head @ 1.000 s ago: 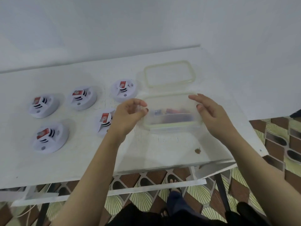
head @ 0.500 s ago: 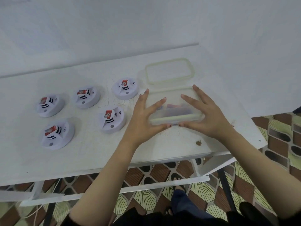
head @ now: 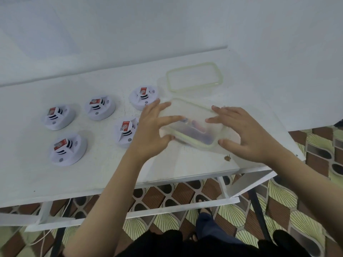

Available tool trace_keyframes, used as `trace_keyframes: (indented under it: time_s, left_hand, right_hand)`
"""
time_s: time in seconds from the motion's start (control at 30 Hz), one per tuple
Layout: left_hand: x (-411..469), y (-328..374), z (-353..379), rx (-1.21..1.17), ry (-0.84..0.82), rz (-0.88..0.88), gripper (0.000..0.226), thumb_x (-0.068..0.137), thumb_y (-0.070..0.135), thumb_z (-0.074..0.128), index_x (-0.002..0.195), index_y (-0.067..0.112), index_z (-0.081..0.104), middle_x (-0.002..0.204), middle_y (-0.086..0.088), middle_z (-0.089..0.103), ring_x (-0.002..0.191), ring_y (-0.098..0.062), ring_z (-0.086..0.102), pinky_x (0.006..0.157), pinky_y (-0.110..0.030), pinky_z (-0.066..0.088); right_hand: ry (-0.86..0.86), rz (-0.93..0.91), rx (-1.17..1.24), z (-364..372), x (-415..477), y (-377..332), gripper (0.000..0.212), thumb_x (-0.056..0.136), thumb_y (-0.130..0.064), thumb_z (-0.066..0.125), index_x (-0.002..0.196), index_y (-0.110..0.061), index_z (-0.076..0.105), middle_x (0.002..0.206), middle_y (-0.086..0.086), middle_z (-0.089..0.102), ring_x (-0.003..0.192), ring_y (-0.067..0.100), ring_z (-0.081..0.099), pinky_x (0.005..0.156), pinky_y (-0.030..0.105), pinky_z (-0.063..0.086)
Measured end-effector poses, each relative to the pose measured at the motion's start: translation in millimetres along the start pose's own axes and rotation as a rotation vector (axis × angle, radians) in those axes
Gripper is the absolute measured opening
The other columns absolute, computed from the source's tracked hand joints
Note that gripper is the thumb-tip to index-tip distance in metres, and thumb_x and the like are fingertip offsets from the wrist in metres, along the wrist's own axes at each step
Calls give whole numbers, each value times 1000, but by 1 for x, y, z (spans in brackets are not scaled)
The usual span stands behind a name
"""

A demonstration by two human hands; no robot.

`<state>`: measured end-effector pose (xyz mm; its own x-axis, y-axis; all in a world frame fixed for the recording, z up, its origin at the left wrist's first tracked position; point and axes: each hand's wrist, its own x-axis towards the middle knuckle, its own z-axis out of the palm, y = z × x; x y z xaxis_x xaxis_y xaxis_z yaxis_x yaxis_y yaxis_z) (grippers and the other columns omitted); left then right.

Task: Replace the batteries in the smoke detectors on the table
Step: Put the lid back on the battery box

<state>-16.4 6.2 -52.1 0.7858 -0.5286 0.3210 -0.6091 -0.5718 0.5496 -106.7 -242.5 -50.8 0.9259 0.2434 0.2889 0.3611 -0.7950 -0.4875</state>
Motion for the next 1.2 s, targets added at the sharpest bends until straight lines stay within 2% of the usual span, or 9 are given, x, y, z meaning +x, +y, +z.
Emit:
trace_keyframes:
  time_s: [0.07,0.17,0.37,0.47,0.67,0.83,1.0,1.1,1.2]
  left_hand:
    - [-12,-1,2,40,137,60,51,70,-5,62,110,25,71,131,-2,57,132,-25,40,111,-26,22]
    - [-32,8,4,-121,91,43,47,73,17,50,116,17,69,134,0,56,133,-17,40,109,-10,19]
    - [-50,22,25,-86,-54,104,89,71,59,68,146,20,38,156,-1,32,147,-12,18,120,-24,12]
    - [-49,21,32,-57,44,115,84,73,54,67,142,13,41,151,-8,40,144,-21,28,119,-27,20]
    - [-49,20,39,40,174,161,72,76,51,67,132,7,56,141,-10,52,137,-26,41,115,-29,31]
    - [-40,20,13,-140,-159,18,84,68,46,75,141,28,38,151,11,33,146,-8,17,119,-19,5]
    - [-29,25,-24,-9,-326,-99,77,77,-5,53,133,46,41,158,4,24,148,-9,8,121,-36,-1]
    - [-34,38,-23,-2,-284,-134,69,71,28,48,139,36,45,158,8,21,147,-6,9,120,-30,0]
    - [-41,49,-3,71,-269,-84,96,65,72,45,150,29,28,160,9,10,146,-2,3,117,-24,-4]
  right_hand:
    - [3,-25,-91,4,-12,-6,53,79,-40,51,129,-24,56,145,5,43,121,21,40,103,24,27]
    - [145,-19,-214,20,-26,-22,47,83,-46,55,121,-20,64,130,11,56,102,26,48,87,30,41]
    - [264,-58,-286,36,-35,-39,44,82,-46,61,113,-17,67,107,10,62,98,22,52,88,28,35]
    - [207,-105,-230,36,-31,-29,40,84,-41,61,114,-16,66,129,10,57,126,27,47,107,38,33]
    - [268,-169,-235,48,-28,-24,31,84,-27,62,107,-7,68,125,16,60,122,30,52,104,40,40]
    - [143,-86,0,27,-18,-21,44,84,-35,46,122,-16,58,134,6,51,131,21,40,109,35,27]
    - [-24,-2,-65,10,-10,-2,56,82,-50,43,138,-43,38,155,-2,24,146,16,10,117,34,5]
    - [20,23,-118,12,-14,-2,59,85,-65,41,137,-39,42,152,2,31,143,21,20,114,32,16]
    - [151,89,-253,27,-19,-12,68,85,-70,34,137,-28,48,147,14,39,134,34,31,110,37,23]
